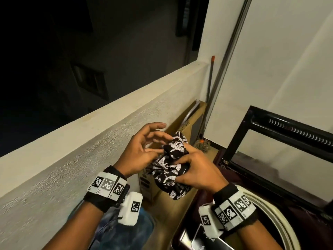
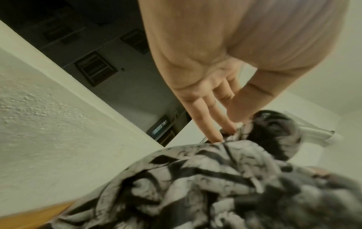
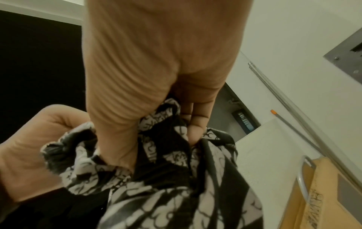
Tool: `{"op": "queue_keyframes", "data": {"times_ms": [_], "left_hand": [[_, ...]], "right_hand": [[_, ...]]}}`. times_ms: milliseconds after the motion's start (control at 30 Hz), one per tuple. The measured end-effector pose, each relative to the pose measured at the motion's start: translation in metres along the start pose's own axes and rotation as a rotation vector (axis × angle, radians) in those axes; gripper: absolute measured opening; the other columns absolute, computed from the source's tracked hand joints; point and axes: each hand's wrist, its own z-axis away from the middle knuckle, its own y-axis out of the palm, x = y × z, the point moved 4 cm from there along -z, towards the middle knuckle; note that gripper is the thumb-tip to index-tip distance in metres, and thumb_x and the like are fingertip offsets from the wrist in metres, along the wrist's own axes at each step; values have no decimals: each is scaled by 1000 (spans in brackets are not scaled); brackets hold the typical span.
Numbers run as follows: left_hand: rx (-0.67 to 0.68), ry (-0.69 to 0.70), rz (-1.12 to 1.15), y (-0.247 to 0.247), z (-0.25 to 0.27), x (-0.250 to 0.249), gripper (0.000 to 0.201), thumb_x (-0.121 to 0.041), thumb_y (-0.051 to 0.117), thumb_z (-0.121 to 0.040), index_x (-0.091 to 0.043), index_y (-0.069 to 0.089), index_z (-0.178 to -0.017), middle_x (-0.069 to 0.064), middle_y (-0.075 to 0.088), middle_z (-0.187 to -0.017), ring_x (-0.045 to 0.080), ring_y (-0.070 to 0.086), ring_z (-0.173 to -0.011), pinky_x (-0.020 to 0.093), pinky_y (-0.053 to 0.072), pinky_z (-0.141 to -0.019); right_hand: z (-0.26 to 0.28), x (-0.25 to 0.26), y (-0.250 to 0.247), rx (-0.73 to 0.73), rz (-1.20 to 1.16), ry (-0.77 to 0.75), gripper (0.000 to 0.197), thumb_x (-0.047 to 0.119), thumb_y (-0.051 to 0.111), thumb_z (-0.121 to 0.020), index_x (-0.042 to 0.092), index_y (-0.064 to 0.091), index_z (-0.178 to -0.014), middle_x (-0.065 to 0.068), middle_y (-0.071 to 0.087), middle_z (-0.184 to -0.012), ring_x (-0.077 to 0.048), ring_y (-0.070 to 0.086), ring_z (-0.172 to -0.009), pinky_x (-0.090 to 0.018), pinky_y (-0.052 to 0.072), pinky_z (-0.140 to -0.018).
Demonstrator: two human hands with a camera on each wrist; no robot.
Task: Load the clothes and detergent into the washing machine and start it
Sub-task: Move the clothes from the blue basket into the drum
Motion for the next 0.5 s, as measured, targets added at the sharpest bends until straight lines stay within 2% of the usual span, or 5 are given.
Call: {"op": "queue_keyframes", "data": {"times_ms": [100, 167, 233, 300, 500], "left_hand": [[-180, -78, -71, -5, -2, 37, 66, 24, 54, -79, -23, 54, -127, -1, 72, -108, 16, 66, -98, 35, 58, -85], [-168, -148, -159, 3, 0, 65, 61, 19, 50, -84, -26, 54, -125, -6, 70, -107, 13, 65, -96, 28, 55, -87], [-56, -207, -283, 24, 5, 92, 58, 11, 52, -87, -31, 52, -126, -13, 66, -112, 6, 63, -97, 21, 53, -86], [88, -237, -379, 51, 11, 113, 57, 3, 58, -88, -34, 49, -130, -16, 62, -119, 0, 60, -102, 25, 52, -93], [528, -173, -655, 181, 10, 161, 61, -26, 68, -85, -34, 42, -140, -9, 48, -144, 13, 50, -128, 34, 45, -104]], "right_hand": [[24, -19, -25, -82, 15, 67, 38, 36, 87, -68, 31, 79, -105, 20, 51, -139, 2, 47, -130, -32, 47, -107], [46, -29, -51, -180, -19, 98, 35, 33, 89, -67, 30, 81, -101, 18, 56, -133, 2, 52, -126, -25, 46, -106], [72, -38, -81, -284, -57, 135, 32, 27, 91, -65, 31, 81, -96, 25, 59, -124, 8, 57, -116, -13, 45, -99], [97, -49, -105, -347, -48, 185, 31, 30, 89, -63, 34, 81, -92, 29, 61, -118, 8, 60, -110, -10, 45, -94], [191, -113, -138, -343, 36, 490, 36, 28, 89, -65, 30, 81, -100, 22, 58, -120, 13, 55, -110, -3, 40, -95]]}}
